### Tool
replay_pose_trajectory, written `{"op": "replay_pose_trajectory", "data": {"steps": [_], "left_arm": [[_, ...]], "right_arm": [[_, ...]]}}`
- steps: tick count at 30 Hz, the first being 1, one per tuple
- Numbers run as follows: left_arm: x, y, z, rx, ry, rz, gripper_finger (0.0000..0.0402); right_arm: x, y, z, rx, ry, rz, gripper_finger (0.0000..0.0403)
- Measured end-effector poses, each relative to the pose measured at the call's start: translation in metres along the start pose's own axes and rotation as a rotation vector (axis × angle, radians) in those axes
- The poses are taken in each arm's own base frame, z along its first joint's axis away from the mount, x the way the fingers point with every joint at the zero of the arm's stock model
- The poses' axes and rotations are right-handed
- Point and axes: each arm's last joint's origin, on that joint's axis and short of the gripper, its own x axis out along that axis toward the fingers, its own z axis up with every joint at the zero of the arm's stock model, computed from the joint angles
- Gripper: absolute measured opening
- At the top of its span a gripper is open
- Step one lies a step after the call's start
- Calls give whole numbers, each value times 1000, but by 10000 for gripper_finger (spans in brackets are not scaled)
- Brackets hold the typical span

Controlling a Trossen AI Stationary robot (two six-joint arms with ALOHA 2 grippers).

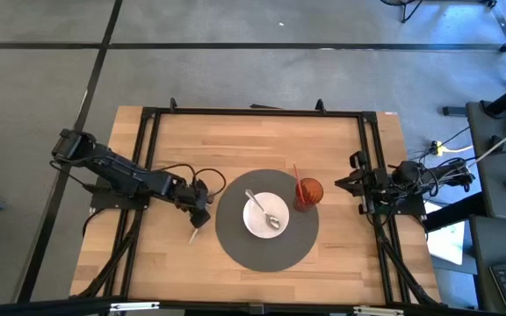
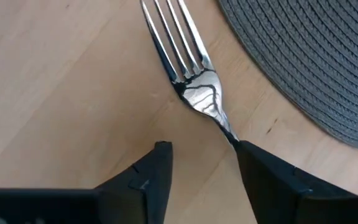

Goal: Pick & Place Utensil
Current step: Put the silver fork into the white bowl

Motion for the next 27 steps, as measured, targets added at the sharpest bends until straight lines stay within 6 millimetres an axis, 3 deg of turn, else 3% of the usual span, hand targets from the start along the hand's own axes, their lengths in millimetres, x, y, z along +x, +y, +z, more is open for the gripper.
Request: {"op": "replay_pose_trajectory", "data": {"steps": [12, 27], "left_arm": [[-18, -22, 20, 79, -50, -16, 173], [17, -17, 13, 78, 92, 139, 156]], "right_arm": [[0, 0, 0, 0, 0, 0, 21], [0, 0, 0, -1, 0, 0, 21]]}}
